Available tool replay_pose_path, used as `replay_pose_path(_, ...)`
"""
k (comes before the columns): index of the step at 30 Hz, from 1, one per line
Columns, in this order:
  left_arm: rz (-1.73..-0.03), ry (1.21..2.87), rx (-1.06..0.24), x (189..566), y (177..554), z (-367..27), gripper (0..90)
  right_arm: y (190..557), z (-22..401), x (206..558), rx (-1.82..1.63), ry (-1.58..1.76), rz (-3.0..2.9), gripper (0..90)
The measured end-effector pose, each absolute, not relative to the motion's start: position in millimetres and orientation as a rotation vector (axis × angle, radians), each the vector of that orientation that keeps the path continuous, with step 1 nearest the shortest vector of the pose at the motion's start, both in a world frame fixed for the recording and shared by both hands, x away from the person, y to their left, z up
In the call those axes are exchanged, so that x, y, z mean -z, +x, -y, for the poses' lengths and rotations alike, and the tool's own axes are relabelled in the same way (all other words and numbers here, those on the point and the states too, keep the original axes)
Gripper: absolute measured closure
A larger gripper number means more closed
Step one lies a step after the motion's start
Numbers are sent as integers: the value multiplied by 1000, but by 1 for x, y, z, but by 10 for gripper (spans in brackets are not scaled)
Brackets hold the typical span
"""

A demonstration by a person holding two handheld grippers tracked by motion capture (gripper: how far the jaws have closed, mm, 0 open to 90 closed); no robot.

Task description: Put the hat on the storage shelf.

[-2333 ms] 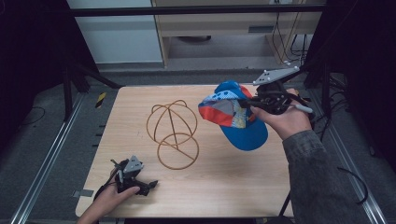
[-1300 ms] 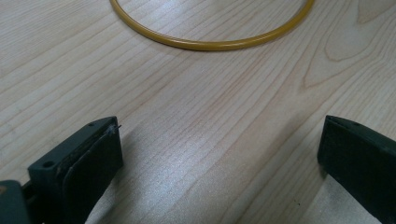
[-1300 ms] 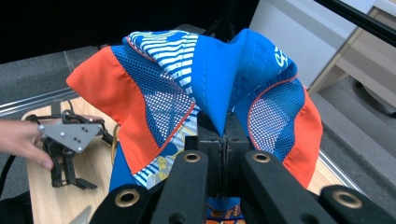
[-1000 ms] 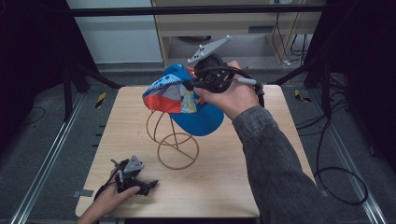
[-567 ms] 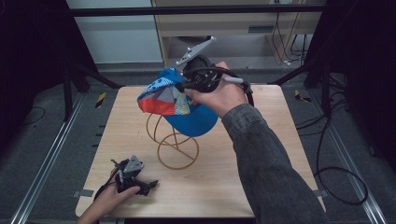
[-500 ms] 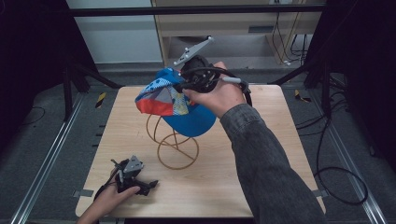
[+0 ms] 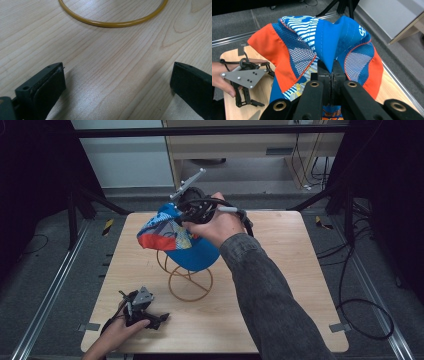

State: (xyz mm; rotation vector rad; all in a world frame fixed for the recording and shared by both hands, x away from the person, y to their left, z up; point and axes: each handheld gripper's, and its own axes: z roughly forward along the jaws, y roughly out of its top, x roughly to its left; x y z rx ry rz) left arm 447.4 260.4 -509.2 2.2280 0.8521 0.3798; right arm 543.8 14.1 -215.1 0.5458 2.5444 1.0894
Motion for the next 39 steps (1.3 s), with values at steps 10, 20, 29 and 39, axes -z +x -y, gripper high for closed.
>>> replay_pose_path(10, -850, 2229, -380, 509, 448, -260, 0, 550, -27, 224, -1078, 552, -2567, 889)
replay_pose_path(20, -849, 2228, -380, 509, 448, -260, 0, 551, -35, 229, -1078, 545, -2580, 870)
replay_pose_path(29, -850, 2229, -380, 509, 448, -260, 0, 551, -34, 230, -1088, 552, -2583, 826)
replay_pose_path(39, -851, 2228, -379, 509, 448, -260, 0, 549, -38, 233, -1111, 561, -2587, 674)
